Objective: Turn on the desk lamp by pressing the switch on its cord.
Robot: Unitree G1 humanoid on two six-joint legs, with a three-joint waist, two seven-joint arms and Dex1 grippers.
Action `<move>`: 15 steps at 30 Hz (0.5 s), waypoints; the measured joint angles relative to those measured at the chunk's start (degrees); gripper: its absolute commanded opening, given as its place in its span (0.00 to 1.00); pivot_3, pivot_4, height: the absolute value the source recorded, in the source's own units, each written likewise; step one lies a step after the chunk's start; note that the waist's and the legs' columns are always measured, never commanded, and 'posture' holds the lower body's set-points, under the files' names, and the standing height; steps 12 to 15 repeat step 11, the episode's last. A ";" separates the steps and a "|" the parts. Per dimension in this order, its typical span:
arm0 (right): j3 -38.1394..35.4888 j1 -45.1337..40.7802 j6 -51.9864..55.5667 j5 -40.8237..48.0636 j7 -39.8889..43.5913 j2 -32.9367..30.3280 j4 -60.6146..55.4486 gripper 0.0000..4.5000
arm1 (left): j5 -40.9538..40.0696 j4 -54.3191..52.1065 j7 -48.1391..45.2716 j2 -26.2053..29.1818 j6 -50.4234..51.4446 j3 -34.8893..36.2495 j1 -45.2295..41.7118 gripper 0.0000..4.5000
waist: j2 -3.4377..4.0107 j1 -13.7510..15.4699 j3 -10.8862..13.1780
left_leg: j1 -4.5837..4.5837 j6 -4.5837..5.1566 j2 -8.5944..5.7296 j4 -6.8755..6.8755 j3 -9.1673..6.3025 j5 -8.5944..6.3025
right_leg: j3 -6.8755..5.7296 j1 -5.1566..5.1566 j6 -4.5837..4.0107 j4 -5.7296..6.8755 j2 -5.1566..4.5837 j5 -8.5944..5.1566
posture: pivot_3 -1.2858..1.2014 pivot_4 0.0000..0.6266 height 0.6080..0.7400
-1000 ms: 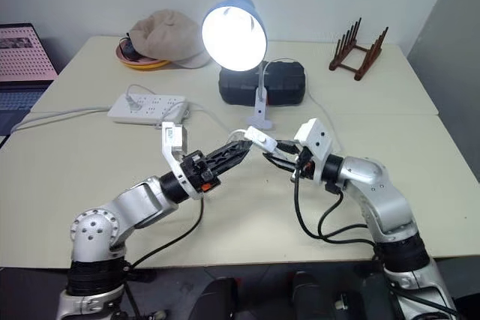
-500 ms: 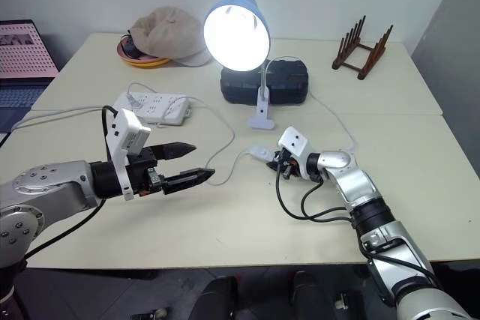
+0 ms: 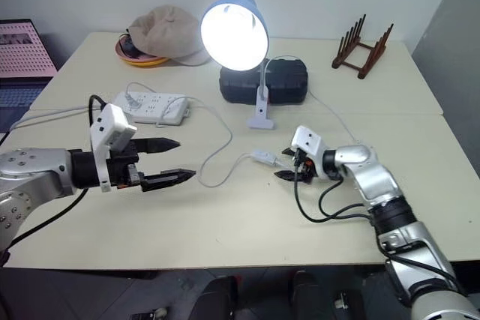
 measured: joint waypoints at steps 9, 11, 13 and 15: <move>-7.98 3.81 15.68 11.67 5.31 -12.48 -18.24 0.99 | 3.91 5.58 -8.93 5.08 -1.25 2.72 -0.10 1.00 | 0.07 -0.01 0.04 | -0.19 0.01 0.03 0.08 0.01 0.00 | -0.01 -0.19 -0.04 0.09 0.02 -0.03 | 0.52 0.24 1.00; -9.24 4.89 17.43 13.00 6.18 -14.84 -20.50 0.99 | 4.73 7.50 -10.31 5.40 -1.45 3.40 -0.42 1.00 | 0.05 0.02 0.03 | -0.18 0.01 0.03 0.09 0.01 0.00 | -0.01 -0.18 -0.04 0.08 0.02 -0.03 | 0.52 0.24 1.00; -9.24 4.89 17.43 13.00 6.18 -14.84 -20.50 0.99 | 4.73 7.50 -10.31 5.40 -1.45 3.40 -0.42 1.00 | 0.05 0.02 0.03 | -0.18 0.01 0.03 0.09 0.01 0.00 | -0.01 -0.18 -0.04 0.08 0.02 -0.03 | 0.52 0.24 1.00; -9.24 4.89 17.43 13.00 6.18 -14.84 -20.50 0.99 | 4.73 7.50 -10.31 5.40 -1.45 3.40 -0.42 1.00 | 0.05 0.02 0.03 | -0.18 0.01 0.03 0.09 0.01 0.00 | -0.01 -0.18 -0.04 0.08 0.02 -0.03 | 0.52 0.24 1.00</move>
